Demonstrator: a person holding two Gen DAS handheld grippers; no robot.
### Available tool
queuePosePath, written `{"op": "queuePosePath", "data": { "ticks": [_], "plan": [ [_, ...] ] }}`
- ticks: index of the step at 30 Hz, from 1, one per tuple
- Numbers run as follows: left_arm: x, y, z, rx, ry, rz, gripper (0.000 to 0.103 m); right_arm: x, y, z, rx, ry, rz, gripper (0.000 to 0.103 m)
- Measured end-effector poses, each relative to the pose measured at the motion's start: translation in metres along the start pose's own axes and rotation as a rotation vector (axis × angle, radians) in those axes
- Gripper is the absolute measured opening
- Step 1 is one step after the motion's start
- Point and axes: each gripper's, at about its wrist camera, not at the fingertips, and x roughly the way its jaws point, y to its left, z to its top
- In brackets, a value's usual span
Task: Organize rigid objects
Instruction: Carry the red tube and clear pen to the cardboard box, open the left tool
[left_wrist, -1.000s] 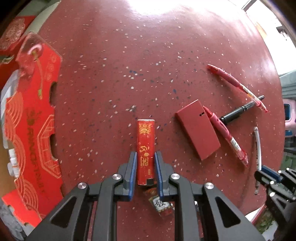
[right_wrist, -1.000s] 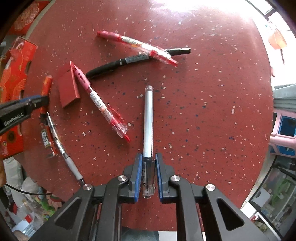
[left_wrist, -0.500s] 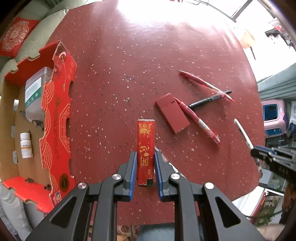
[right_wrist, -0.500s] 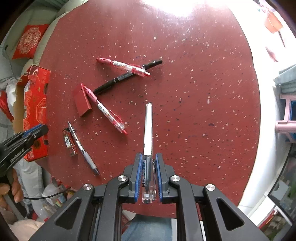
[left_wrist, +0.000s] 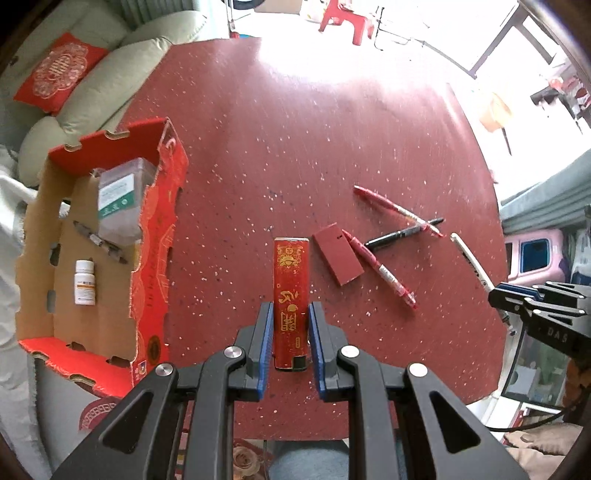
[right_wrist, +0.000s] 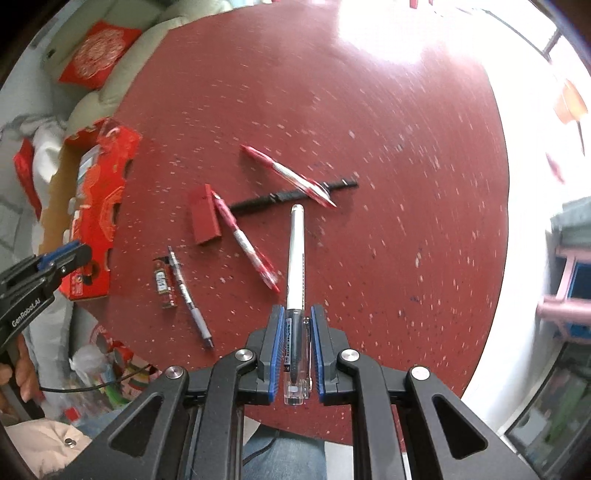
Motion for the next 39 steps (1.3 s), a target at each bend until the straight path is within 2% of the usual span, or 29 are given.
{"op": "queuePosePath", "data": {
  "ticks": [9,23,29,39],
  "plan": [
    [-0.021,0.01,-0.017,-0.062,-0.071,0.021,0.021,-0.009,0.032,0.009,-0.14,-0.033,-0.011,0.016],
    [-0.048,0.1,-0.033,-0.291,-0.123,0.051,0.021,-0.017,0.095,0.04,-0.266,-0.061,-0.003,0.016],
    [-0.053,0.14,-0.029,-0.343,-0.138,0.056,0.021,-0.02,0.145,0.064,-0.324,-0.078,0.018,0.016],
    [-0.052,0.194,-0.022,-0.415,-0.145,0.072,0.021,-0.015,0.258,0.09,-0.516,-0.089,0.066,0.016]
  ]
}}
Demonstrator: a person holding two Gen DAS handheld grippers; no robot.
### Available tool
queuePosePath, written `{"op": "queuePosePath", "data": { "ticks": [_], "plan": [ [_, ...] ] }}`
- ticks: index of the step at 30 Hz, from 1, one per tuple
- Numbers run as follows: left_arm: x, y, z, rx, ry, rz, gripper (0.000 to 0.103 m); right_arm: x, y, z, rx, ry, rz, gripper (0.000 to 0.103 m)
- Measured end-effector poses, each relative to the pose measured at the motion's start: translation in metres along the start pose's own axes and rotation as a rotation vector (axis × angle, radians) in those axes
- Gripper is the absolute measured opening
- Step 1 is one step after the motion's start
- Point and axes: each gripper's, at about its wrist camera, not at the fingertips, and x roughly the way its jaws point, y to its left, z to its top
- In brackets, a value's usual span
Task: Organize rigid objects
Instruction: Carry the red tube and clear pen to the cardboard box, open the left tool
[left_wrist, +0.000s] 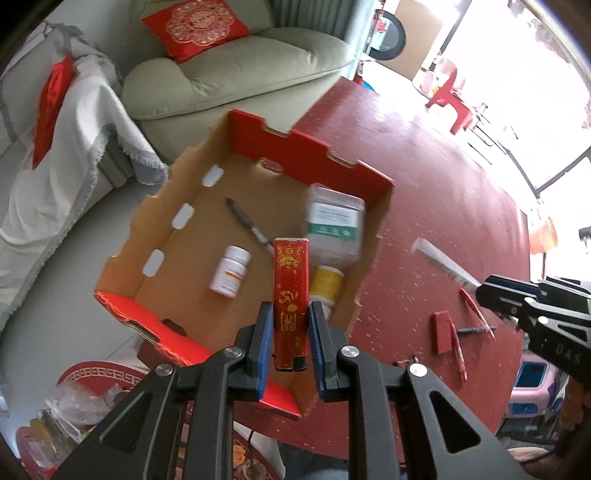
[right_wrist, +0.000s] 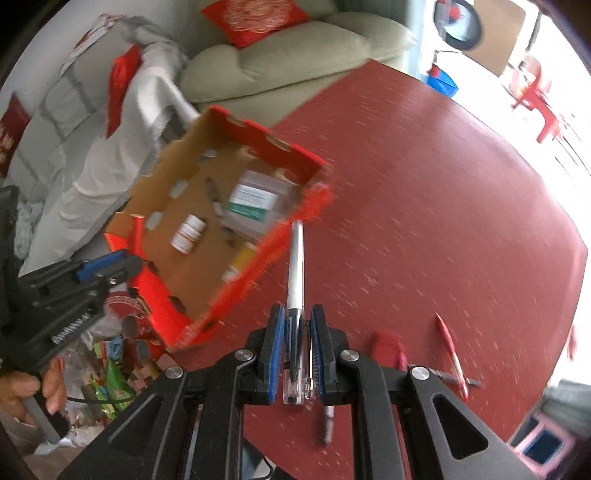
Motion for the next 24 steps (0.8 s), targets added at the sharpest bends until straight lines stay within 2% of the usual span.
{"op": "queuePosePath", "data": {
  "ticks": [7,11,15,20,21,23,24],
  "plan": [
    [0.009,0.034,0.01,-0.065,0.006,0.044,0.021,0.018,0.058,0.036,-0.122,0.011,0.036,0.016],
    [0.018,0.045,0.013,-0.074,0.015,0.063,0.021,0.027,0.076,0.047,-0.152,0.023,0.046,0.016],
    [0.035,0.046,0.018,-0.078,0.05,0.077,0.02,0.047,0.091,0.05,-0.162,0.067,0.058,0.016],
    [0.052,0.035,0.026,-0.035,0.063,0.113,0.021,0.065,0.095,0.048,-0.165,0.105,0.046,0.016],
    [0.056,0.034,0.027,-0.025,0.073,0.127,0.024,0.067,0.094,0.047,-0.162,0.105,0.041,0.016],
    [0.067,0.031,0.029,-0.003,0.098,0.148,0.054,0.069,0.086,0.044,-0.144,0.102,0.019,0.016],
    [0.071,0.031,0.029,0.0,0.102,0.159,0.08,0.069,0.081,0.043,-0.129,0.107,0.01,0.016]
  ]
}}
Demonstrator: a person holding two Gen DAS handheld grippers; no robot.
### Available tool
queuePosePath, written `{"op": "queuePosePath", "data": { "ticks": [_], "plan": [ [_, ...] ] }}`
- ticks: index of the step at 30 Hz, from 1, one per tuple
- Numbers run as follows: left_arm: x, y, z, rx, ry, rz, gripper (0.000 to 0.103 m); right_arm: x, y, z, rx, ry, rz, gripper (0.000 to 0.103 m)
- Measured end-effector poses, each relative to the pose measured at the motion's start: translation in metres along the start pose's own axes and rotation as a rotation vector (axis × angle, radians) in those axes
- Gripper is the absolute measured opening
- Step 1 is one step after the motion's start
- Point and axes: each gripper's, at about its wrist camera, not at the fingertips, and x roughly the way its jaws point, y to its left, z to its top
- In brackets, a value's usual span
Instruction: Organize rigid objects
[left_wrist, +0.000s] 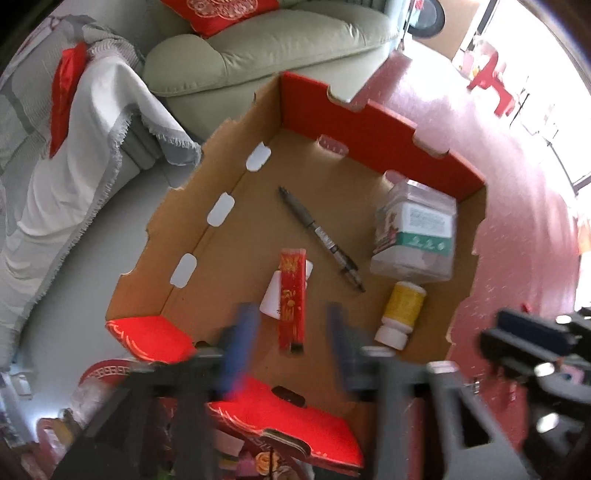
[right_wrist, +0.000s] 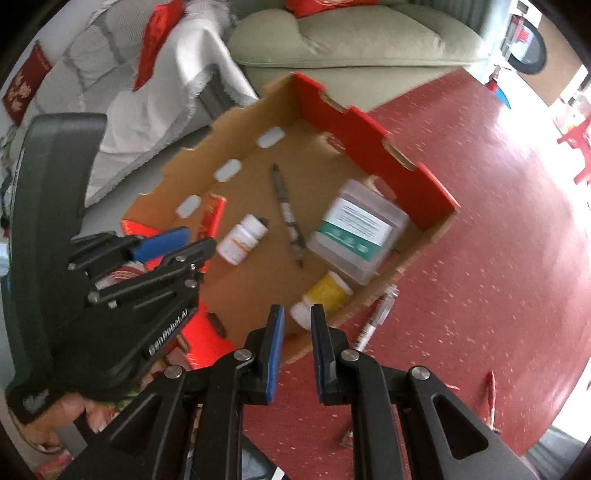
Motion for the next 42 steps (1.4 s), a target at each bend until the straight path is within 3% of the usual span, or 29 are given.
{"op": "queuePosePath", "data": {
  "ticks": [1,2,3,4,8,12,17,19,24,26,27,29,32,35,42],
  "plan": [
    [0.003,0.0,0.0,0.0,-0.003,0.01,0.092,0.0,-0.01,-0.004,0.032,0.005,-0.008,0.022],
    [0.005,0.0,0.0,0.001,-0.003,0.012,0.095,-0.001,-0.018,-0.006,0.059,0.005,-0.012,0.033],
    [0.008,0.0,0.0,0.001,0.009,0.008,0.102,-0.003,-0.032,-0.012,0.103,-0.005,-0.021,0.064],
    [0.011,0.001,0.0,-0.002,0.019,0.005,0.103,-0.007,-0.045,-0.018,0.14,-0.025,-0.033,0.082],
    [0.02,0.003,-0.002,-0.012,0.058,-0.045,0.103,-0.004,-0.089,-0.042,0.26,-0.044,-0.136,0.082],
    [0.017,-0.002,-0.009,0.01,0.053,-0.061,0.103,0.033,-0.111,-0.059,0.346,0.071,-0.144,0.082],
    [0.01,0.0,-0.016,0.007,0.072,-0.085,0.103,0.092,-0.092,-0.059,0.312,0.169,-0.107,0.077],
    [0.008,0.001,-0.017,0.011,0.08,-0.093,0.103,0.112,-0.084,-0.055,0.302,0.18,-0.092,0.061],
    [0.009,0.0,-0.019,0.061,0.096,-0.074,0.103,0.128,-0.069,-0.046,0.238,0.154,-0.183,0.052],
    [0.01,0.001,-0.019,0.058,0.101,-0.077,0.103,0.125,-0.067,-0.045,0.203,0.146,-0.222,0.016],
    [0.011,0.0,-0.019,0.056,0.104,-0.081,0.103,0.123,-0.067,-0.046,0.195,0.152,-0.226,0.01],
    [0.013,-0.001,-0.018,0.054,0.107,-0.08,0.103,0.116,-0.079,-0.052,0.245,0.161,-0.183,0.01],
    [0.014,-0.004,-0.02,0.047,0.106,-0.091,0.103,0.089,-0.111,-0.064,0.399,0.107,-0.064,0.01],
    [0.017,-0.006,-0.023,0.038,0.112,-0.099,0.103,0.06,-0.131,-0.073,0.496,0.042,-0.006,0.01],
    [0.016,-0.003,-0.026,0.012,0.108,-0.105,0.103,-0.005,-0.128,-0.071,0.475,-0.096,0.072,0.01]
  ]
}}
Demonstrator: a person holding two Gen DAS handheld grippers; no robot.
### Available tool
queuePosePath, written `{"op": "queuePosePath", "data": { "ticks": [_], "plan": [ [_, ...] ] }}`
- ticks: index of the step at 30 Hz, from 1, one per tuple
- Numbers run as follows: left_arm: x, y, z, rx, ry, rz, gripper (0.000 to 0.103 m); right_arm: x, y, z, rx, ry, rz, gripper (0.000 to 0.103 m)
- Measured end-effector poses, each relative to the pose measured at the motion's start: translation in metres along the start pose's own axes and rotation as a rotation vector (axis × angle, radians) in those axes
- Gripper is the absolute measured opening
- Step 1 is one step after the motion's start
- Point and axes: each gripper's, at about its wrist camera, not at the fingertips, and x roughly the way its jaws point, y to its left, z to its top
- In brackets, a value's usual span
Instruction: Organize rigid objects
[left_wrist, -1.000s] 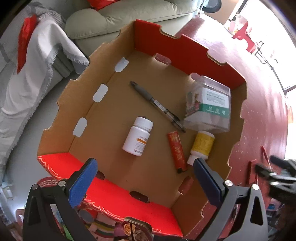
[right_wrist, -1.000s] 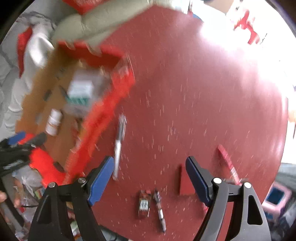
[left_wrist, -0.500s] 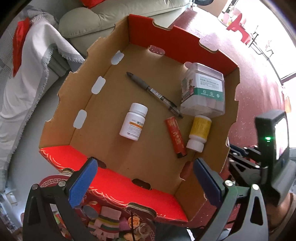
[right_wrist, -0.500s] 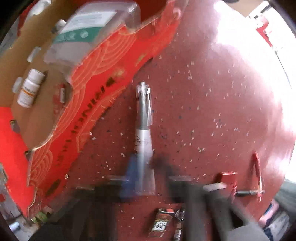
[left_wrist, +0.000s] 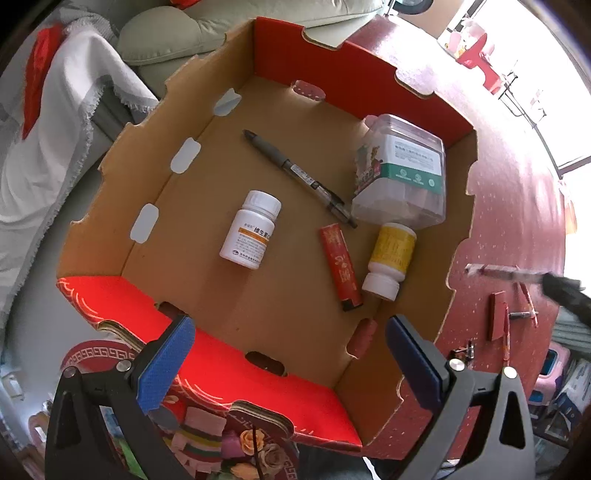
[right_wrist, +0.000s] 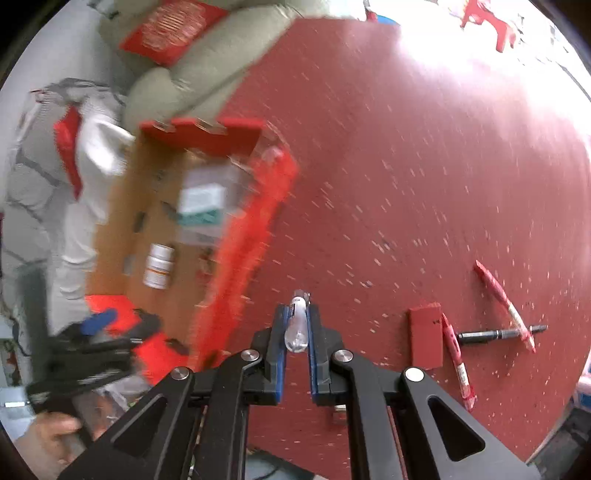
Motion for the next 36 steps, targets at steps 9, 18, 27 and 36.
{"op": "queuePosePath", "data": {
  "ticks": [9,18,27,36],
  "plan": [
    [-0.009,0.017,-0.005,-0.064,-0.03,0.021,0.103,-0.039,0.105,0.016,-0.222,-0.078,0.16,0.011],
    [-0.012,-0.003,-0.018,0.0,-0.018,-0.029,0.103,-0.02,0.098,0.007,-0.275,-0.075,0.005,0.082],
    [-0.025,-0.129,-0.048,0.353,0.061,-0.321,0.103,-0.007,-0.096,-0.062,0.185,0.123,-0.241,0.082],
    [0.064,-0.2,-0.085,0.415,0.192,-0.049,0.103,0.004,-0.172,-0.139,0.328,0.238,-0.262,0.082]
  ]
}}
